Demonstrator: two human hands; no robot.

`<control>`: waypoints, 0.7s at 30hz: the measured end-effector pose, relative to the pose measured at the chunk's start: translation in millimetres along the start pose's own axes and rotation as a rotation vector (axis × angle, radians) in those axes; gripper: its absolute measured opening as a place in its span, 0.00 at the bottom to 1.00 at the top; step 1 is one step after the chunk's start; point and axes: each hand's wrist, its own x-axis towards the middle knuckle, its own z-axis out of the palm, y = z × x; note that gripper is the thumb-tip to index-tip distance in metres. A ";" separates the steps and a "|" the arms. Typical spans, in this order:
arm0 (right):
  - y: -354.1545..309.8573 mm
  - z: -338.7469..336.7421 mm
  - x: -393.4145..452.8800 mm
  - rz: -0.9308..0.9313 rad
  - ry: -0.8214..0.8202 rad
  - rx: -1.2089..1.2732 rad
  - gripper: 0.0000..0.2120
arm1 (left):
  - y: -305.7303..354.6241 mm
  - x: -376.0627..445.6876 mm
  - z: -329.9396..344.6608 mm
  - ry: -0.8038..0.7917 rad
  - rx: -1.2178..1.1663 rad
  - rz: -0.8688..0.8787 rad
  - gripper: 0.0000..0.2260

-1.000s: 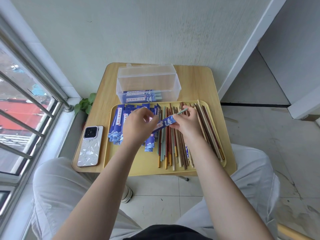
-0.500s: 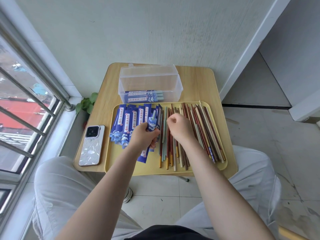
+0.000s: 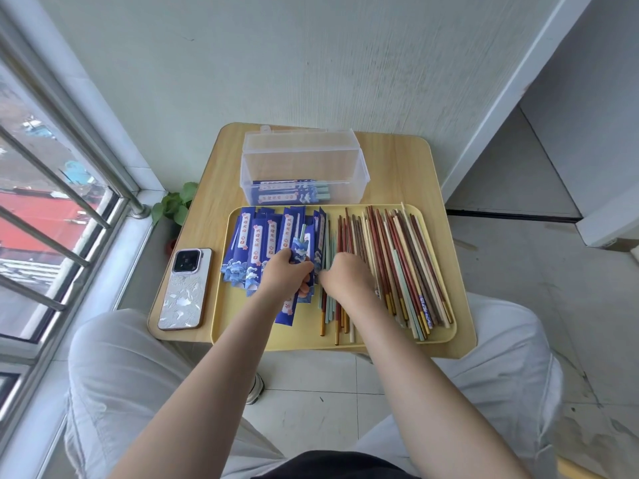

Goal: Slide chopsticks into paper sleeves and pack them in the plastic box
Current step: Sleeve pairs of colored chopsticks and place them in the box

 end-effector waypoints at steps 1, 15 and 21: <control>3.2 -4.7 0.1 0.006 0.051 0.042 0.11 | 0.4 -0.9 -0.5 -0.007 -0.020 0.003 0.07; 1.7 -80.9 0.8 -0.199 0.784 1.115 0.06 | 4.9 -6.9 6.4 0.025 0.160 0.096 0.15; 6.6 -77.6 7.6 -0.124 0.739 1.184 0.07 | 7.6 -12.5 6.3 -0.115 0.226 0.125 0.16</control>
